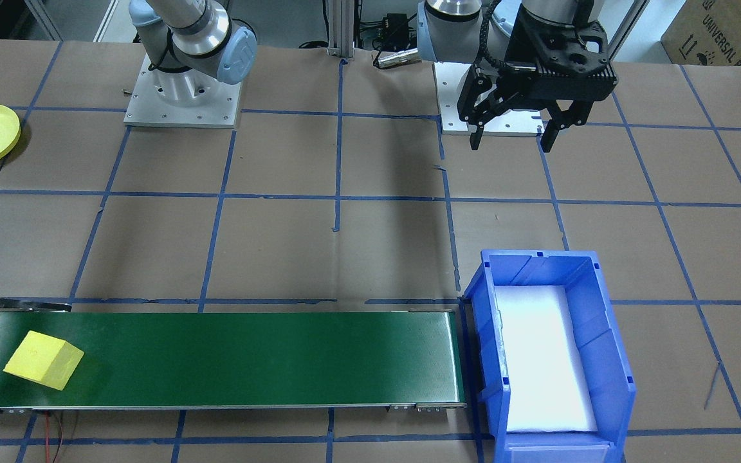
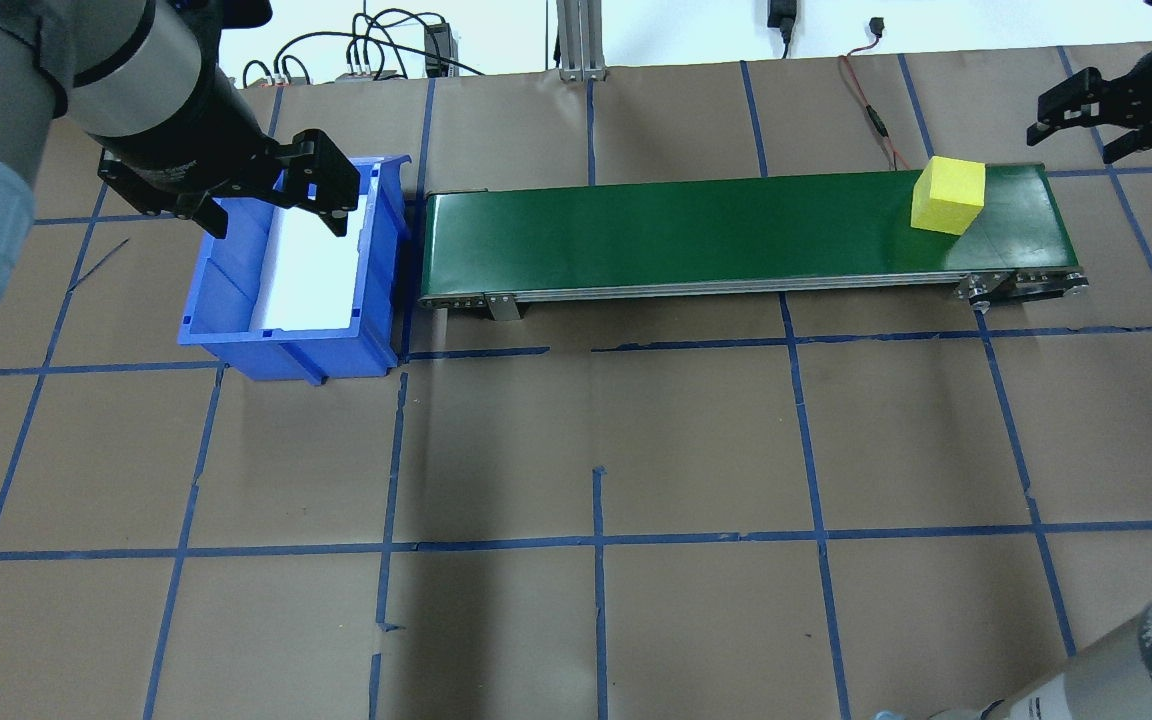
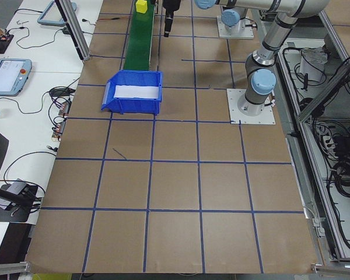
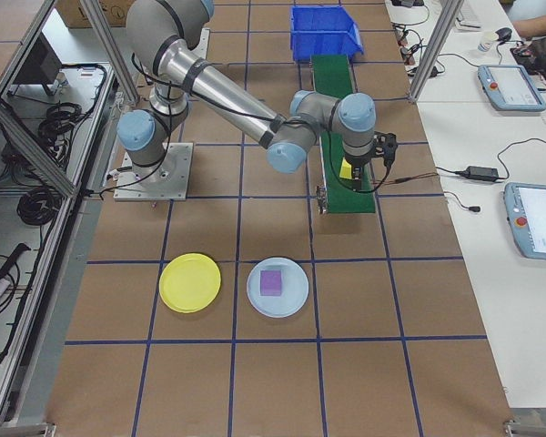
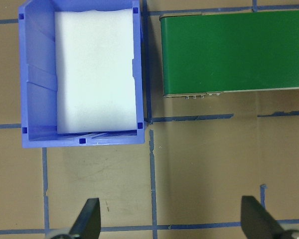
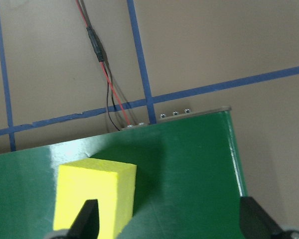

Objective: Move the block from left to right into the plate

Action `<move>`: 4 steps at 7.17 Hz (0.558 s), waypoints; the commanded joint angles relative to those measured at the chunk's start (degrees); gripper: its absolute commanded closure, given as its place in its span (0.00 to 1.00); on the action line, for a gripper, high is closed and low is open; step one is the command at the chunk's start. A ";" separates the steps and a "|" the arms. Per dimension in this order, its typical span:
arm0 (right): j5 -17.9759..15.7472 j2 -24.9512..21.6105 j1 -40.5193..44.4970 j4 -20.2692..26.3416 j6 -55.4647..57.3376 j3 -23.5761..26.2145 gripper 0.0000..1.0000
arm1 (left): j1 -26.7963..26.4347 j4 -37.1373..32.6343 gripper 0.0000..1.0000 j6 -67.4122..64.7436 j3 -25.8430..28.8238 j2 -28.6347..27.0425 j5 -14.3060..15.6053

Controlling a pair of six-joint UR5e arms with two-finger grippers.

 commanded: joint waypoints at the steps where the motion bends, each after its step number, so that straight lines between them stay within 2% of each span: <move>1: 1.96 2.21 2.40 -0.72 6.34 -0.73 0.00 | 0.00 0.00 0.00 0.02 -0.11 0.09 -0.09; 4: 2.41 5.20 2.58 -4.23 6.45 0.93 0.00 | 0.00 0.09 0.00 0.19 -0.20 0.00 -0.09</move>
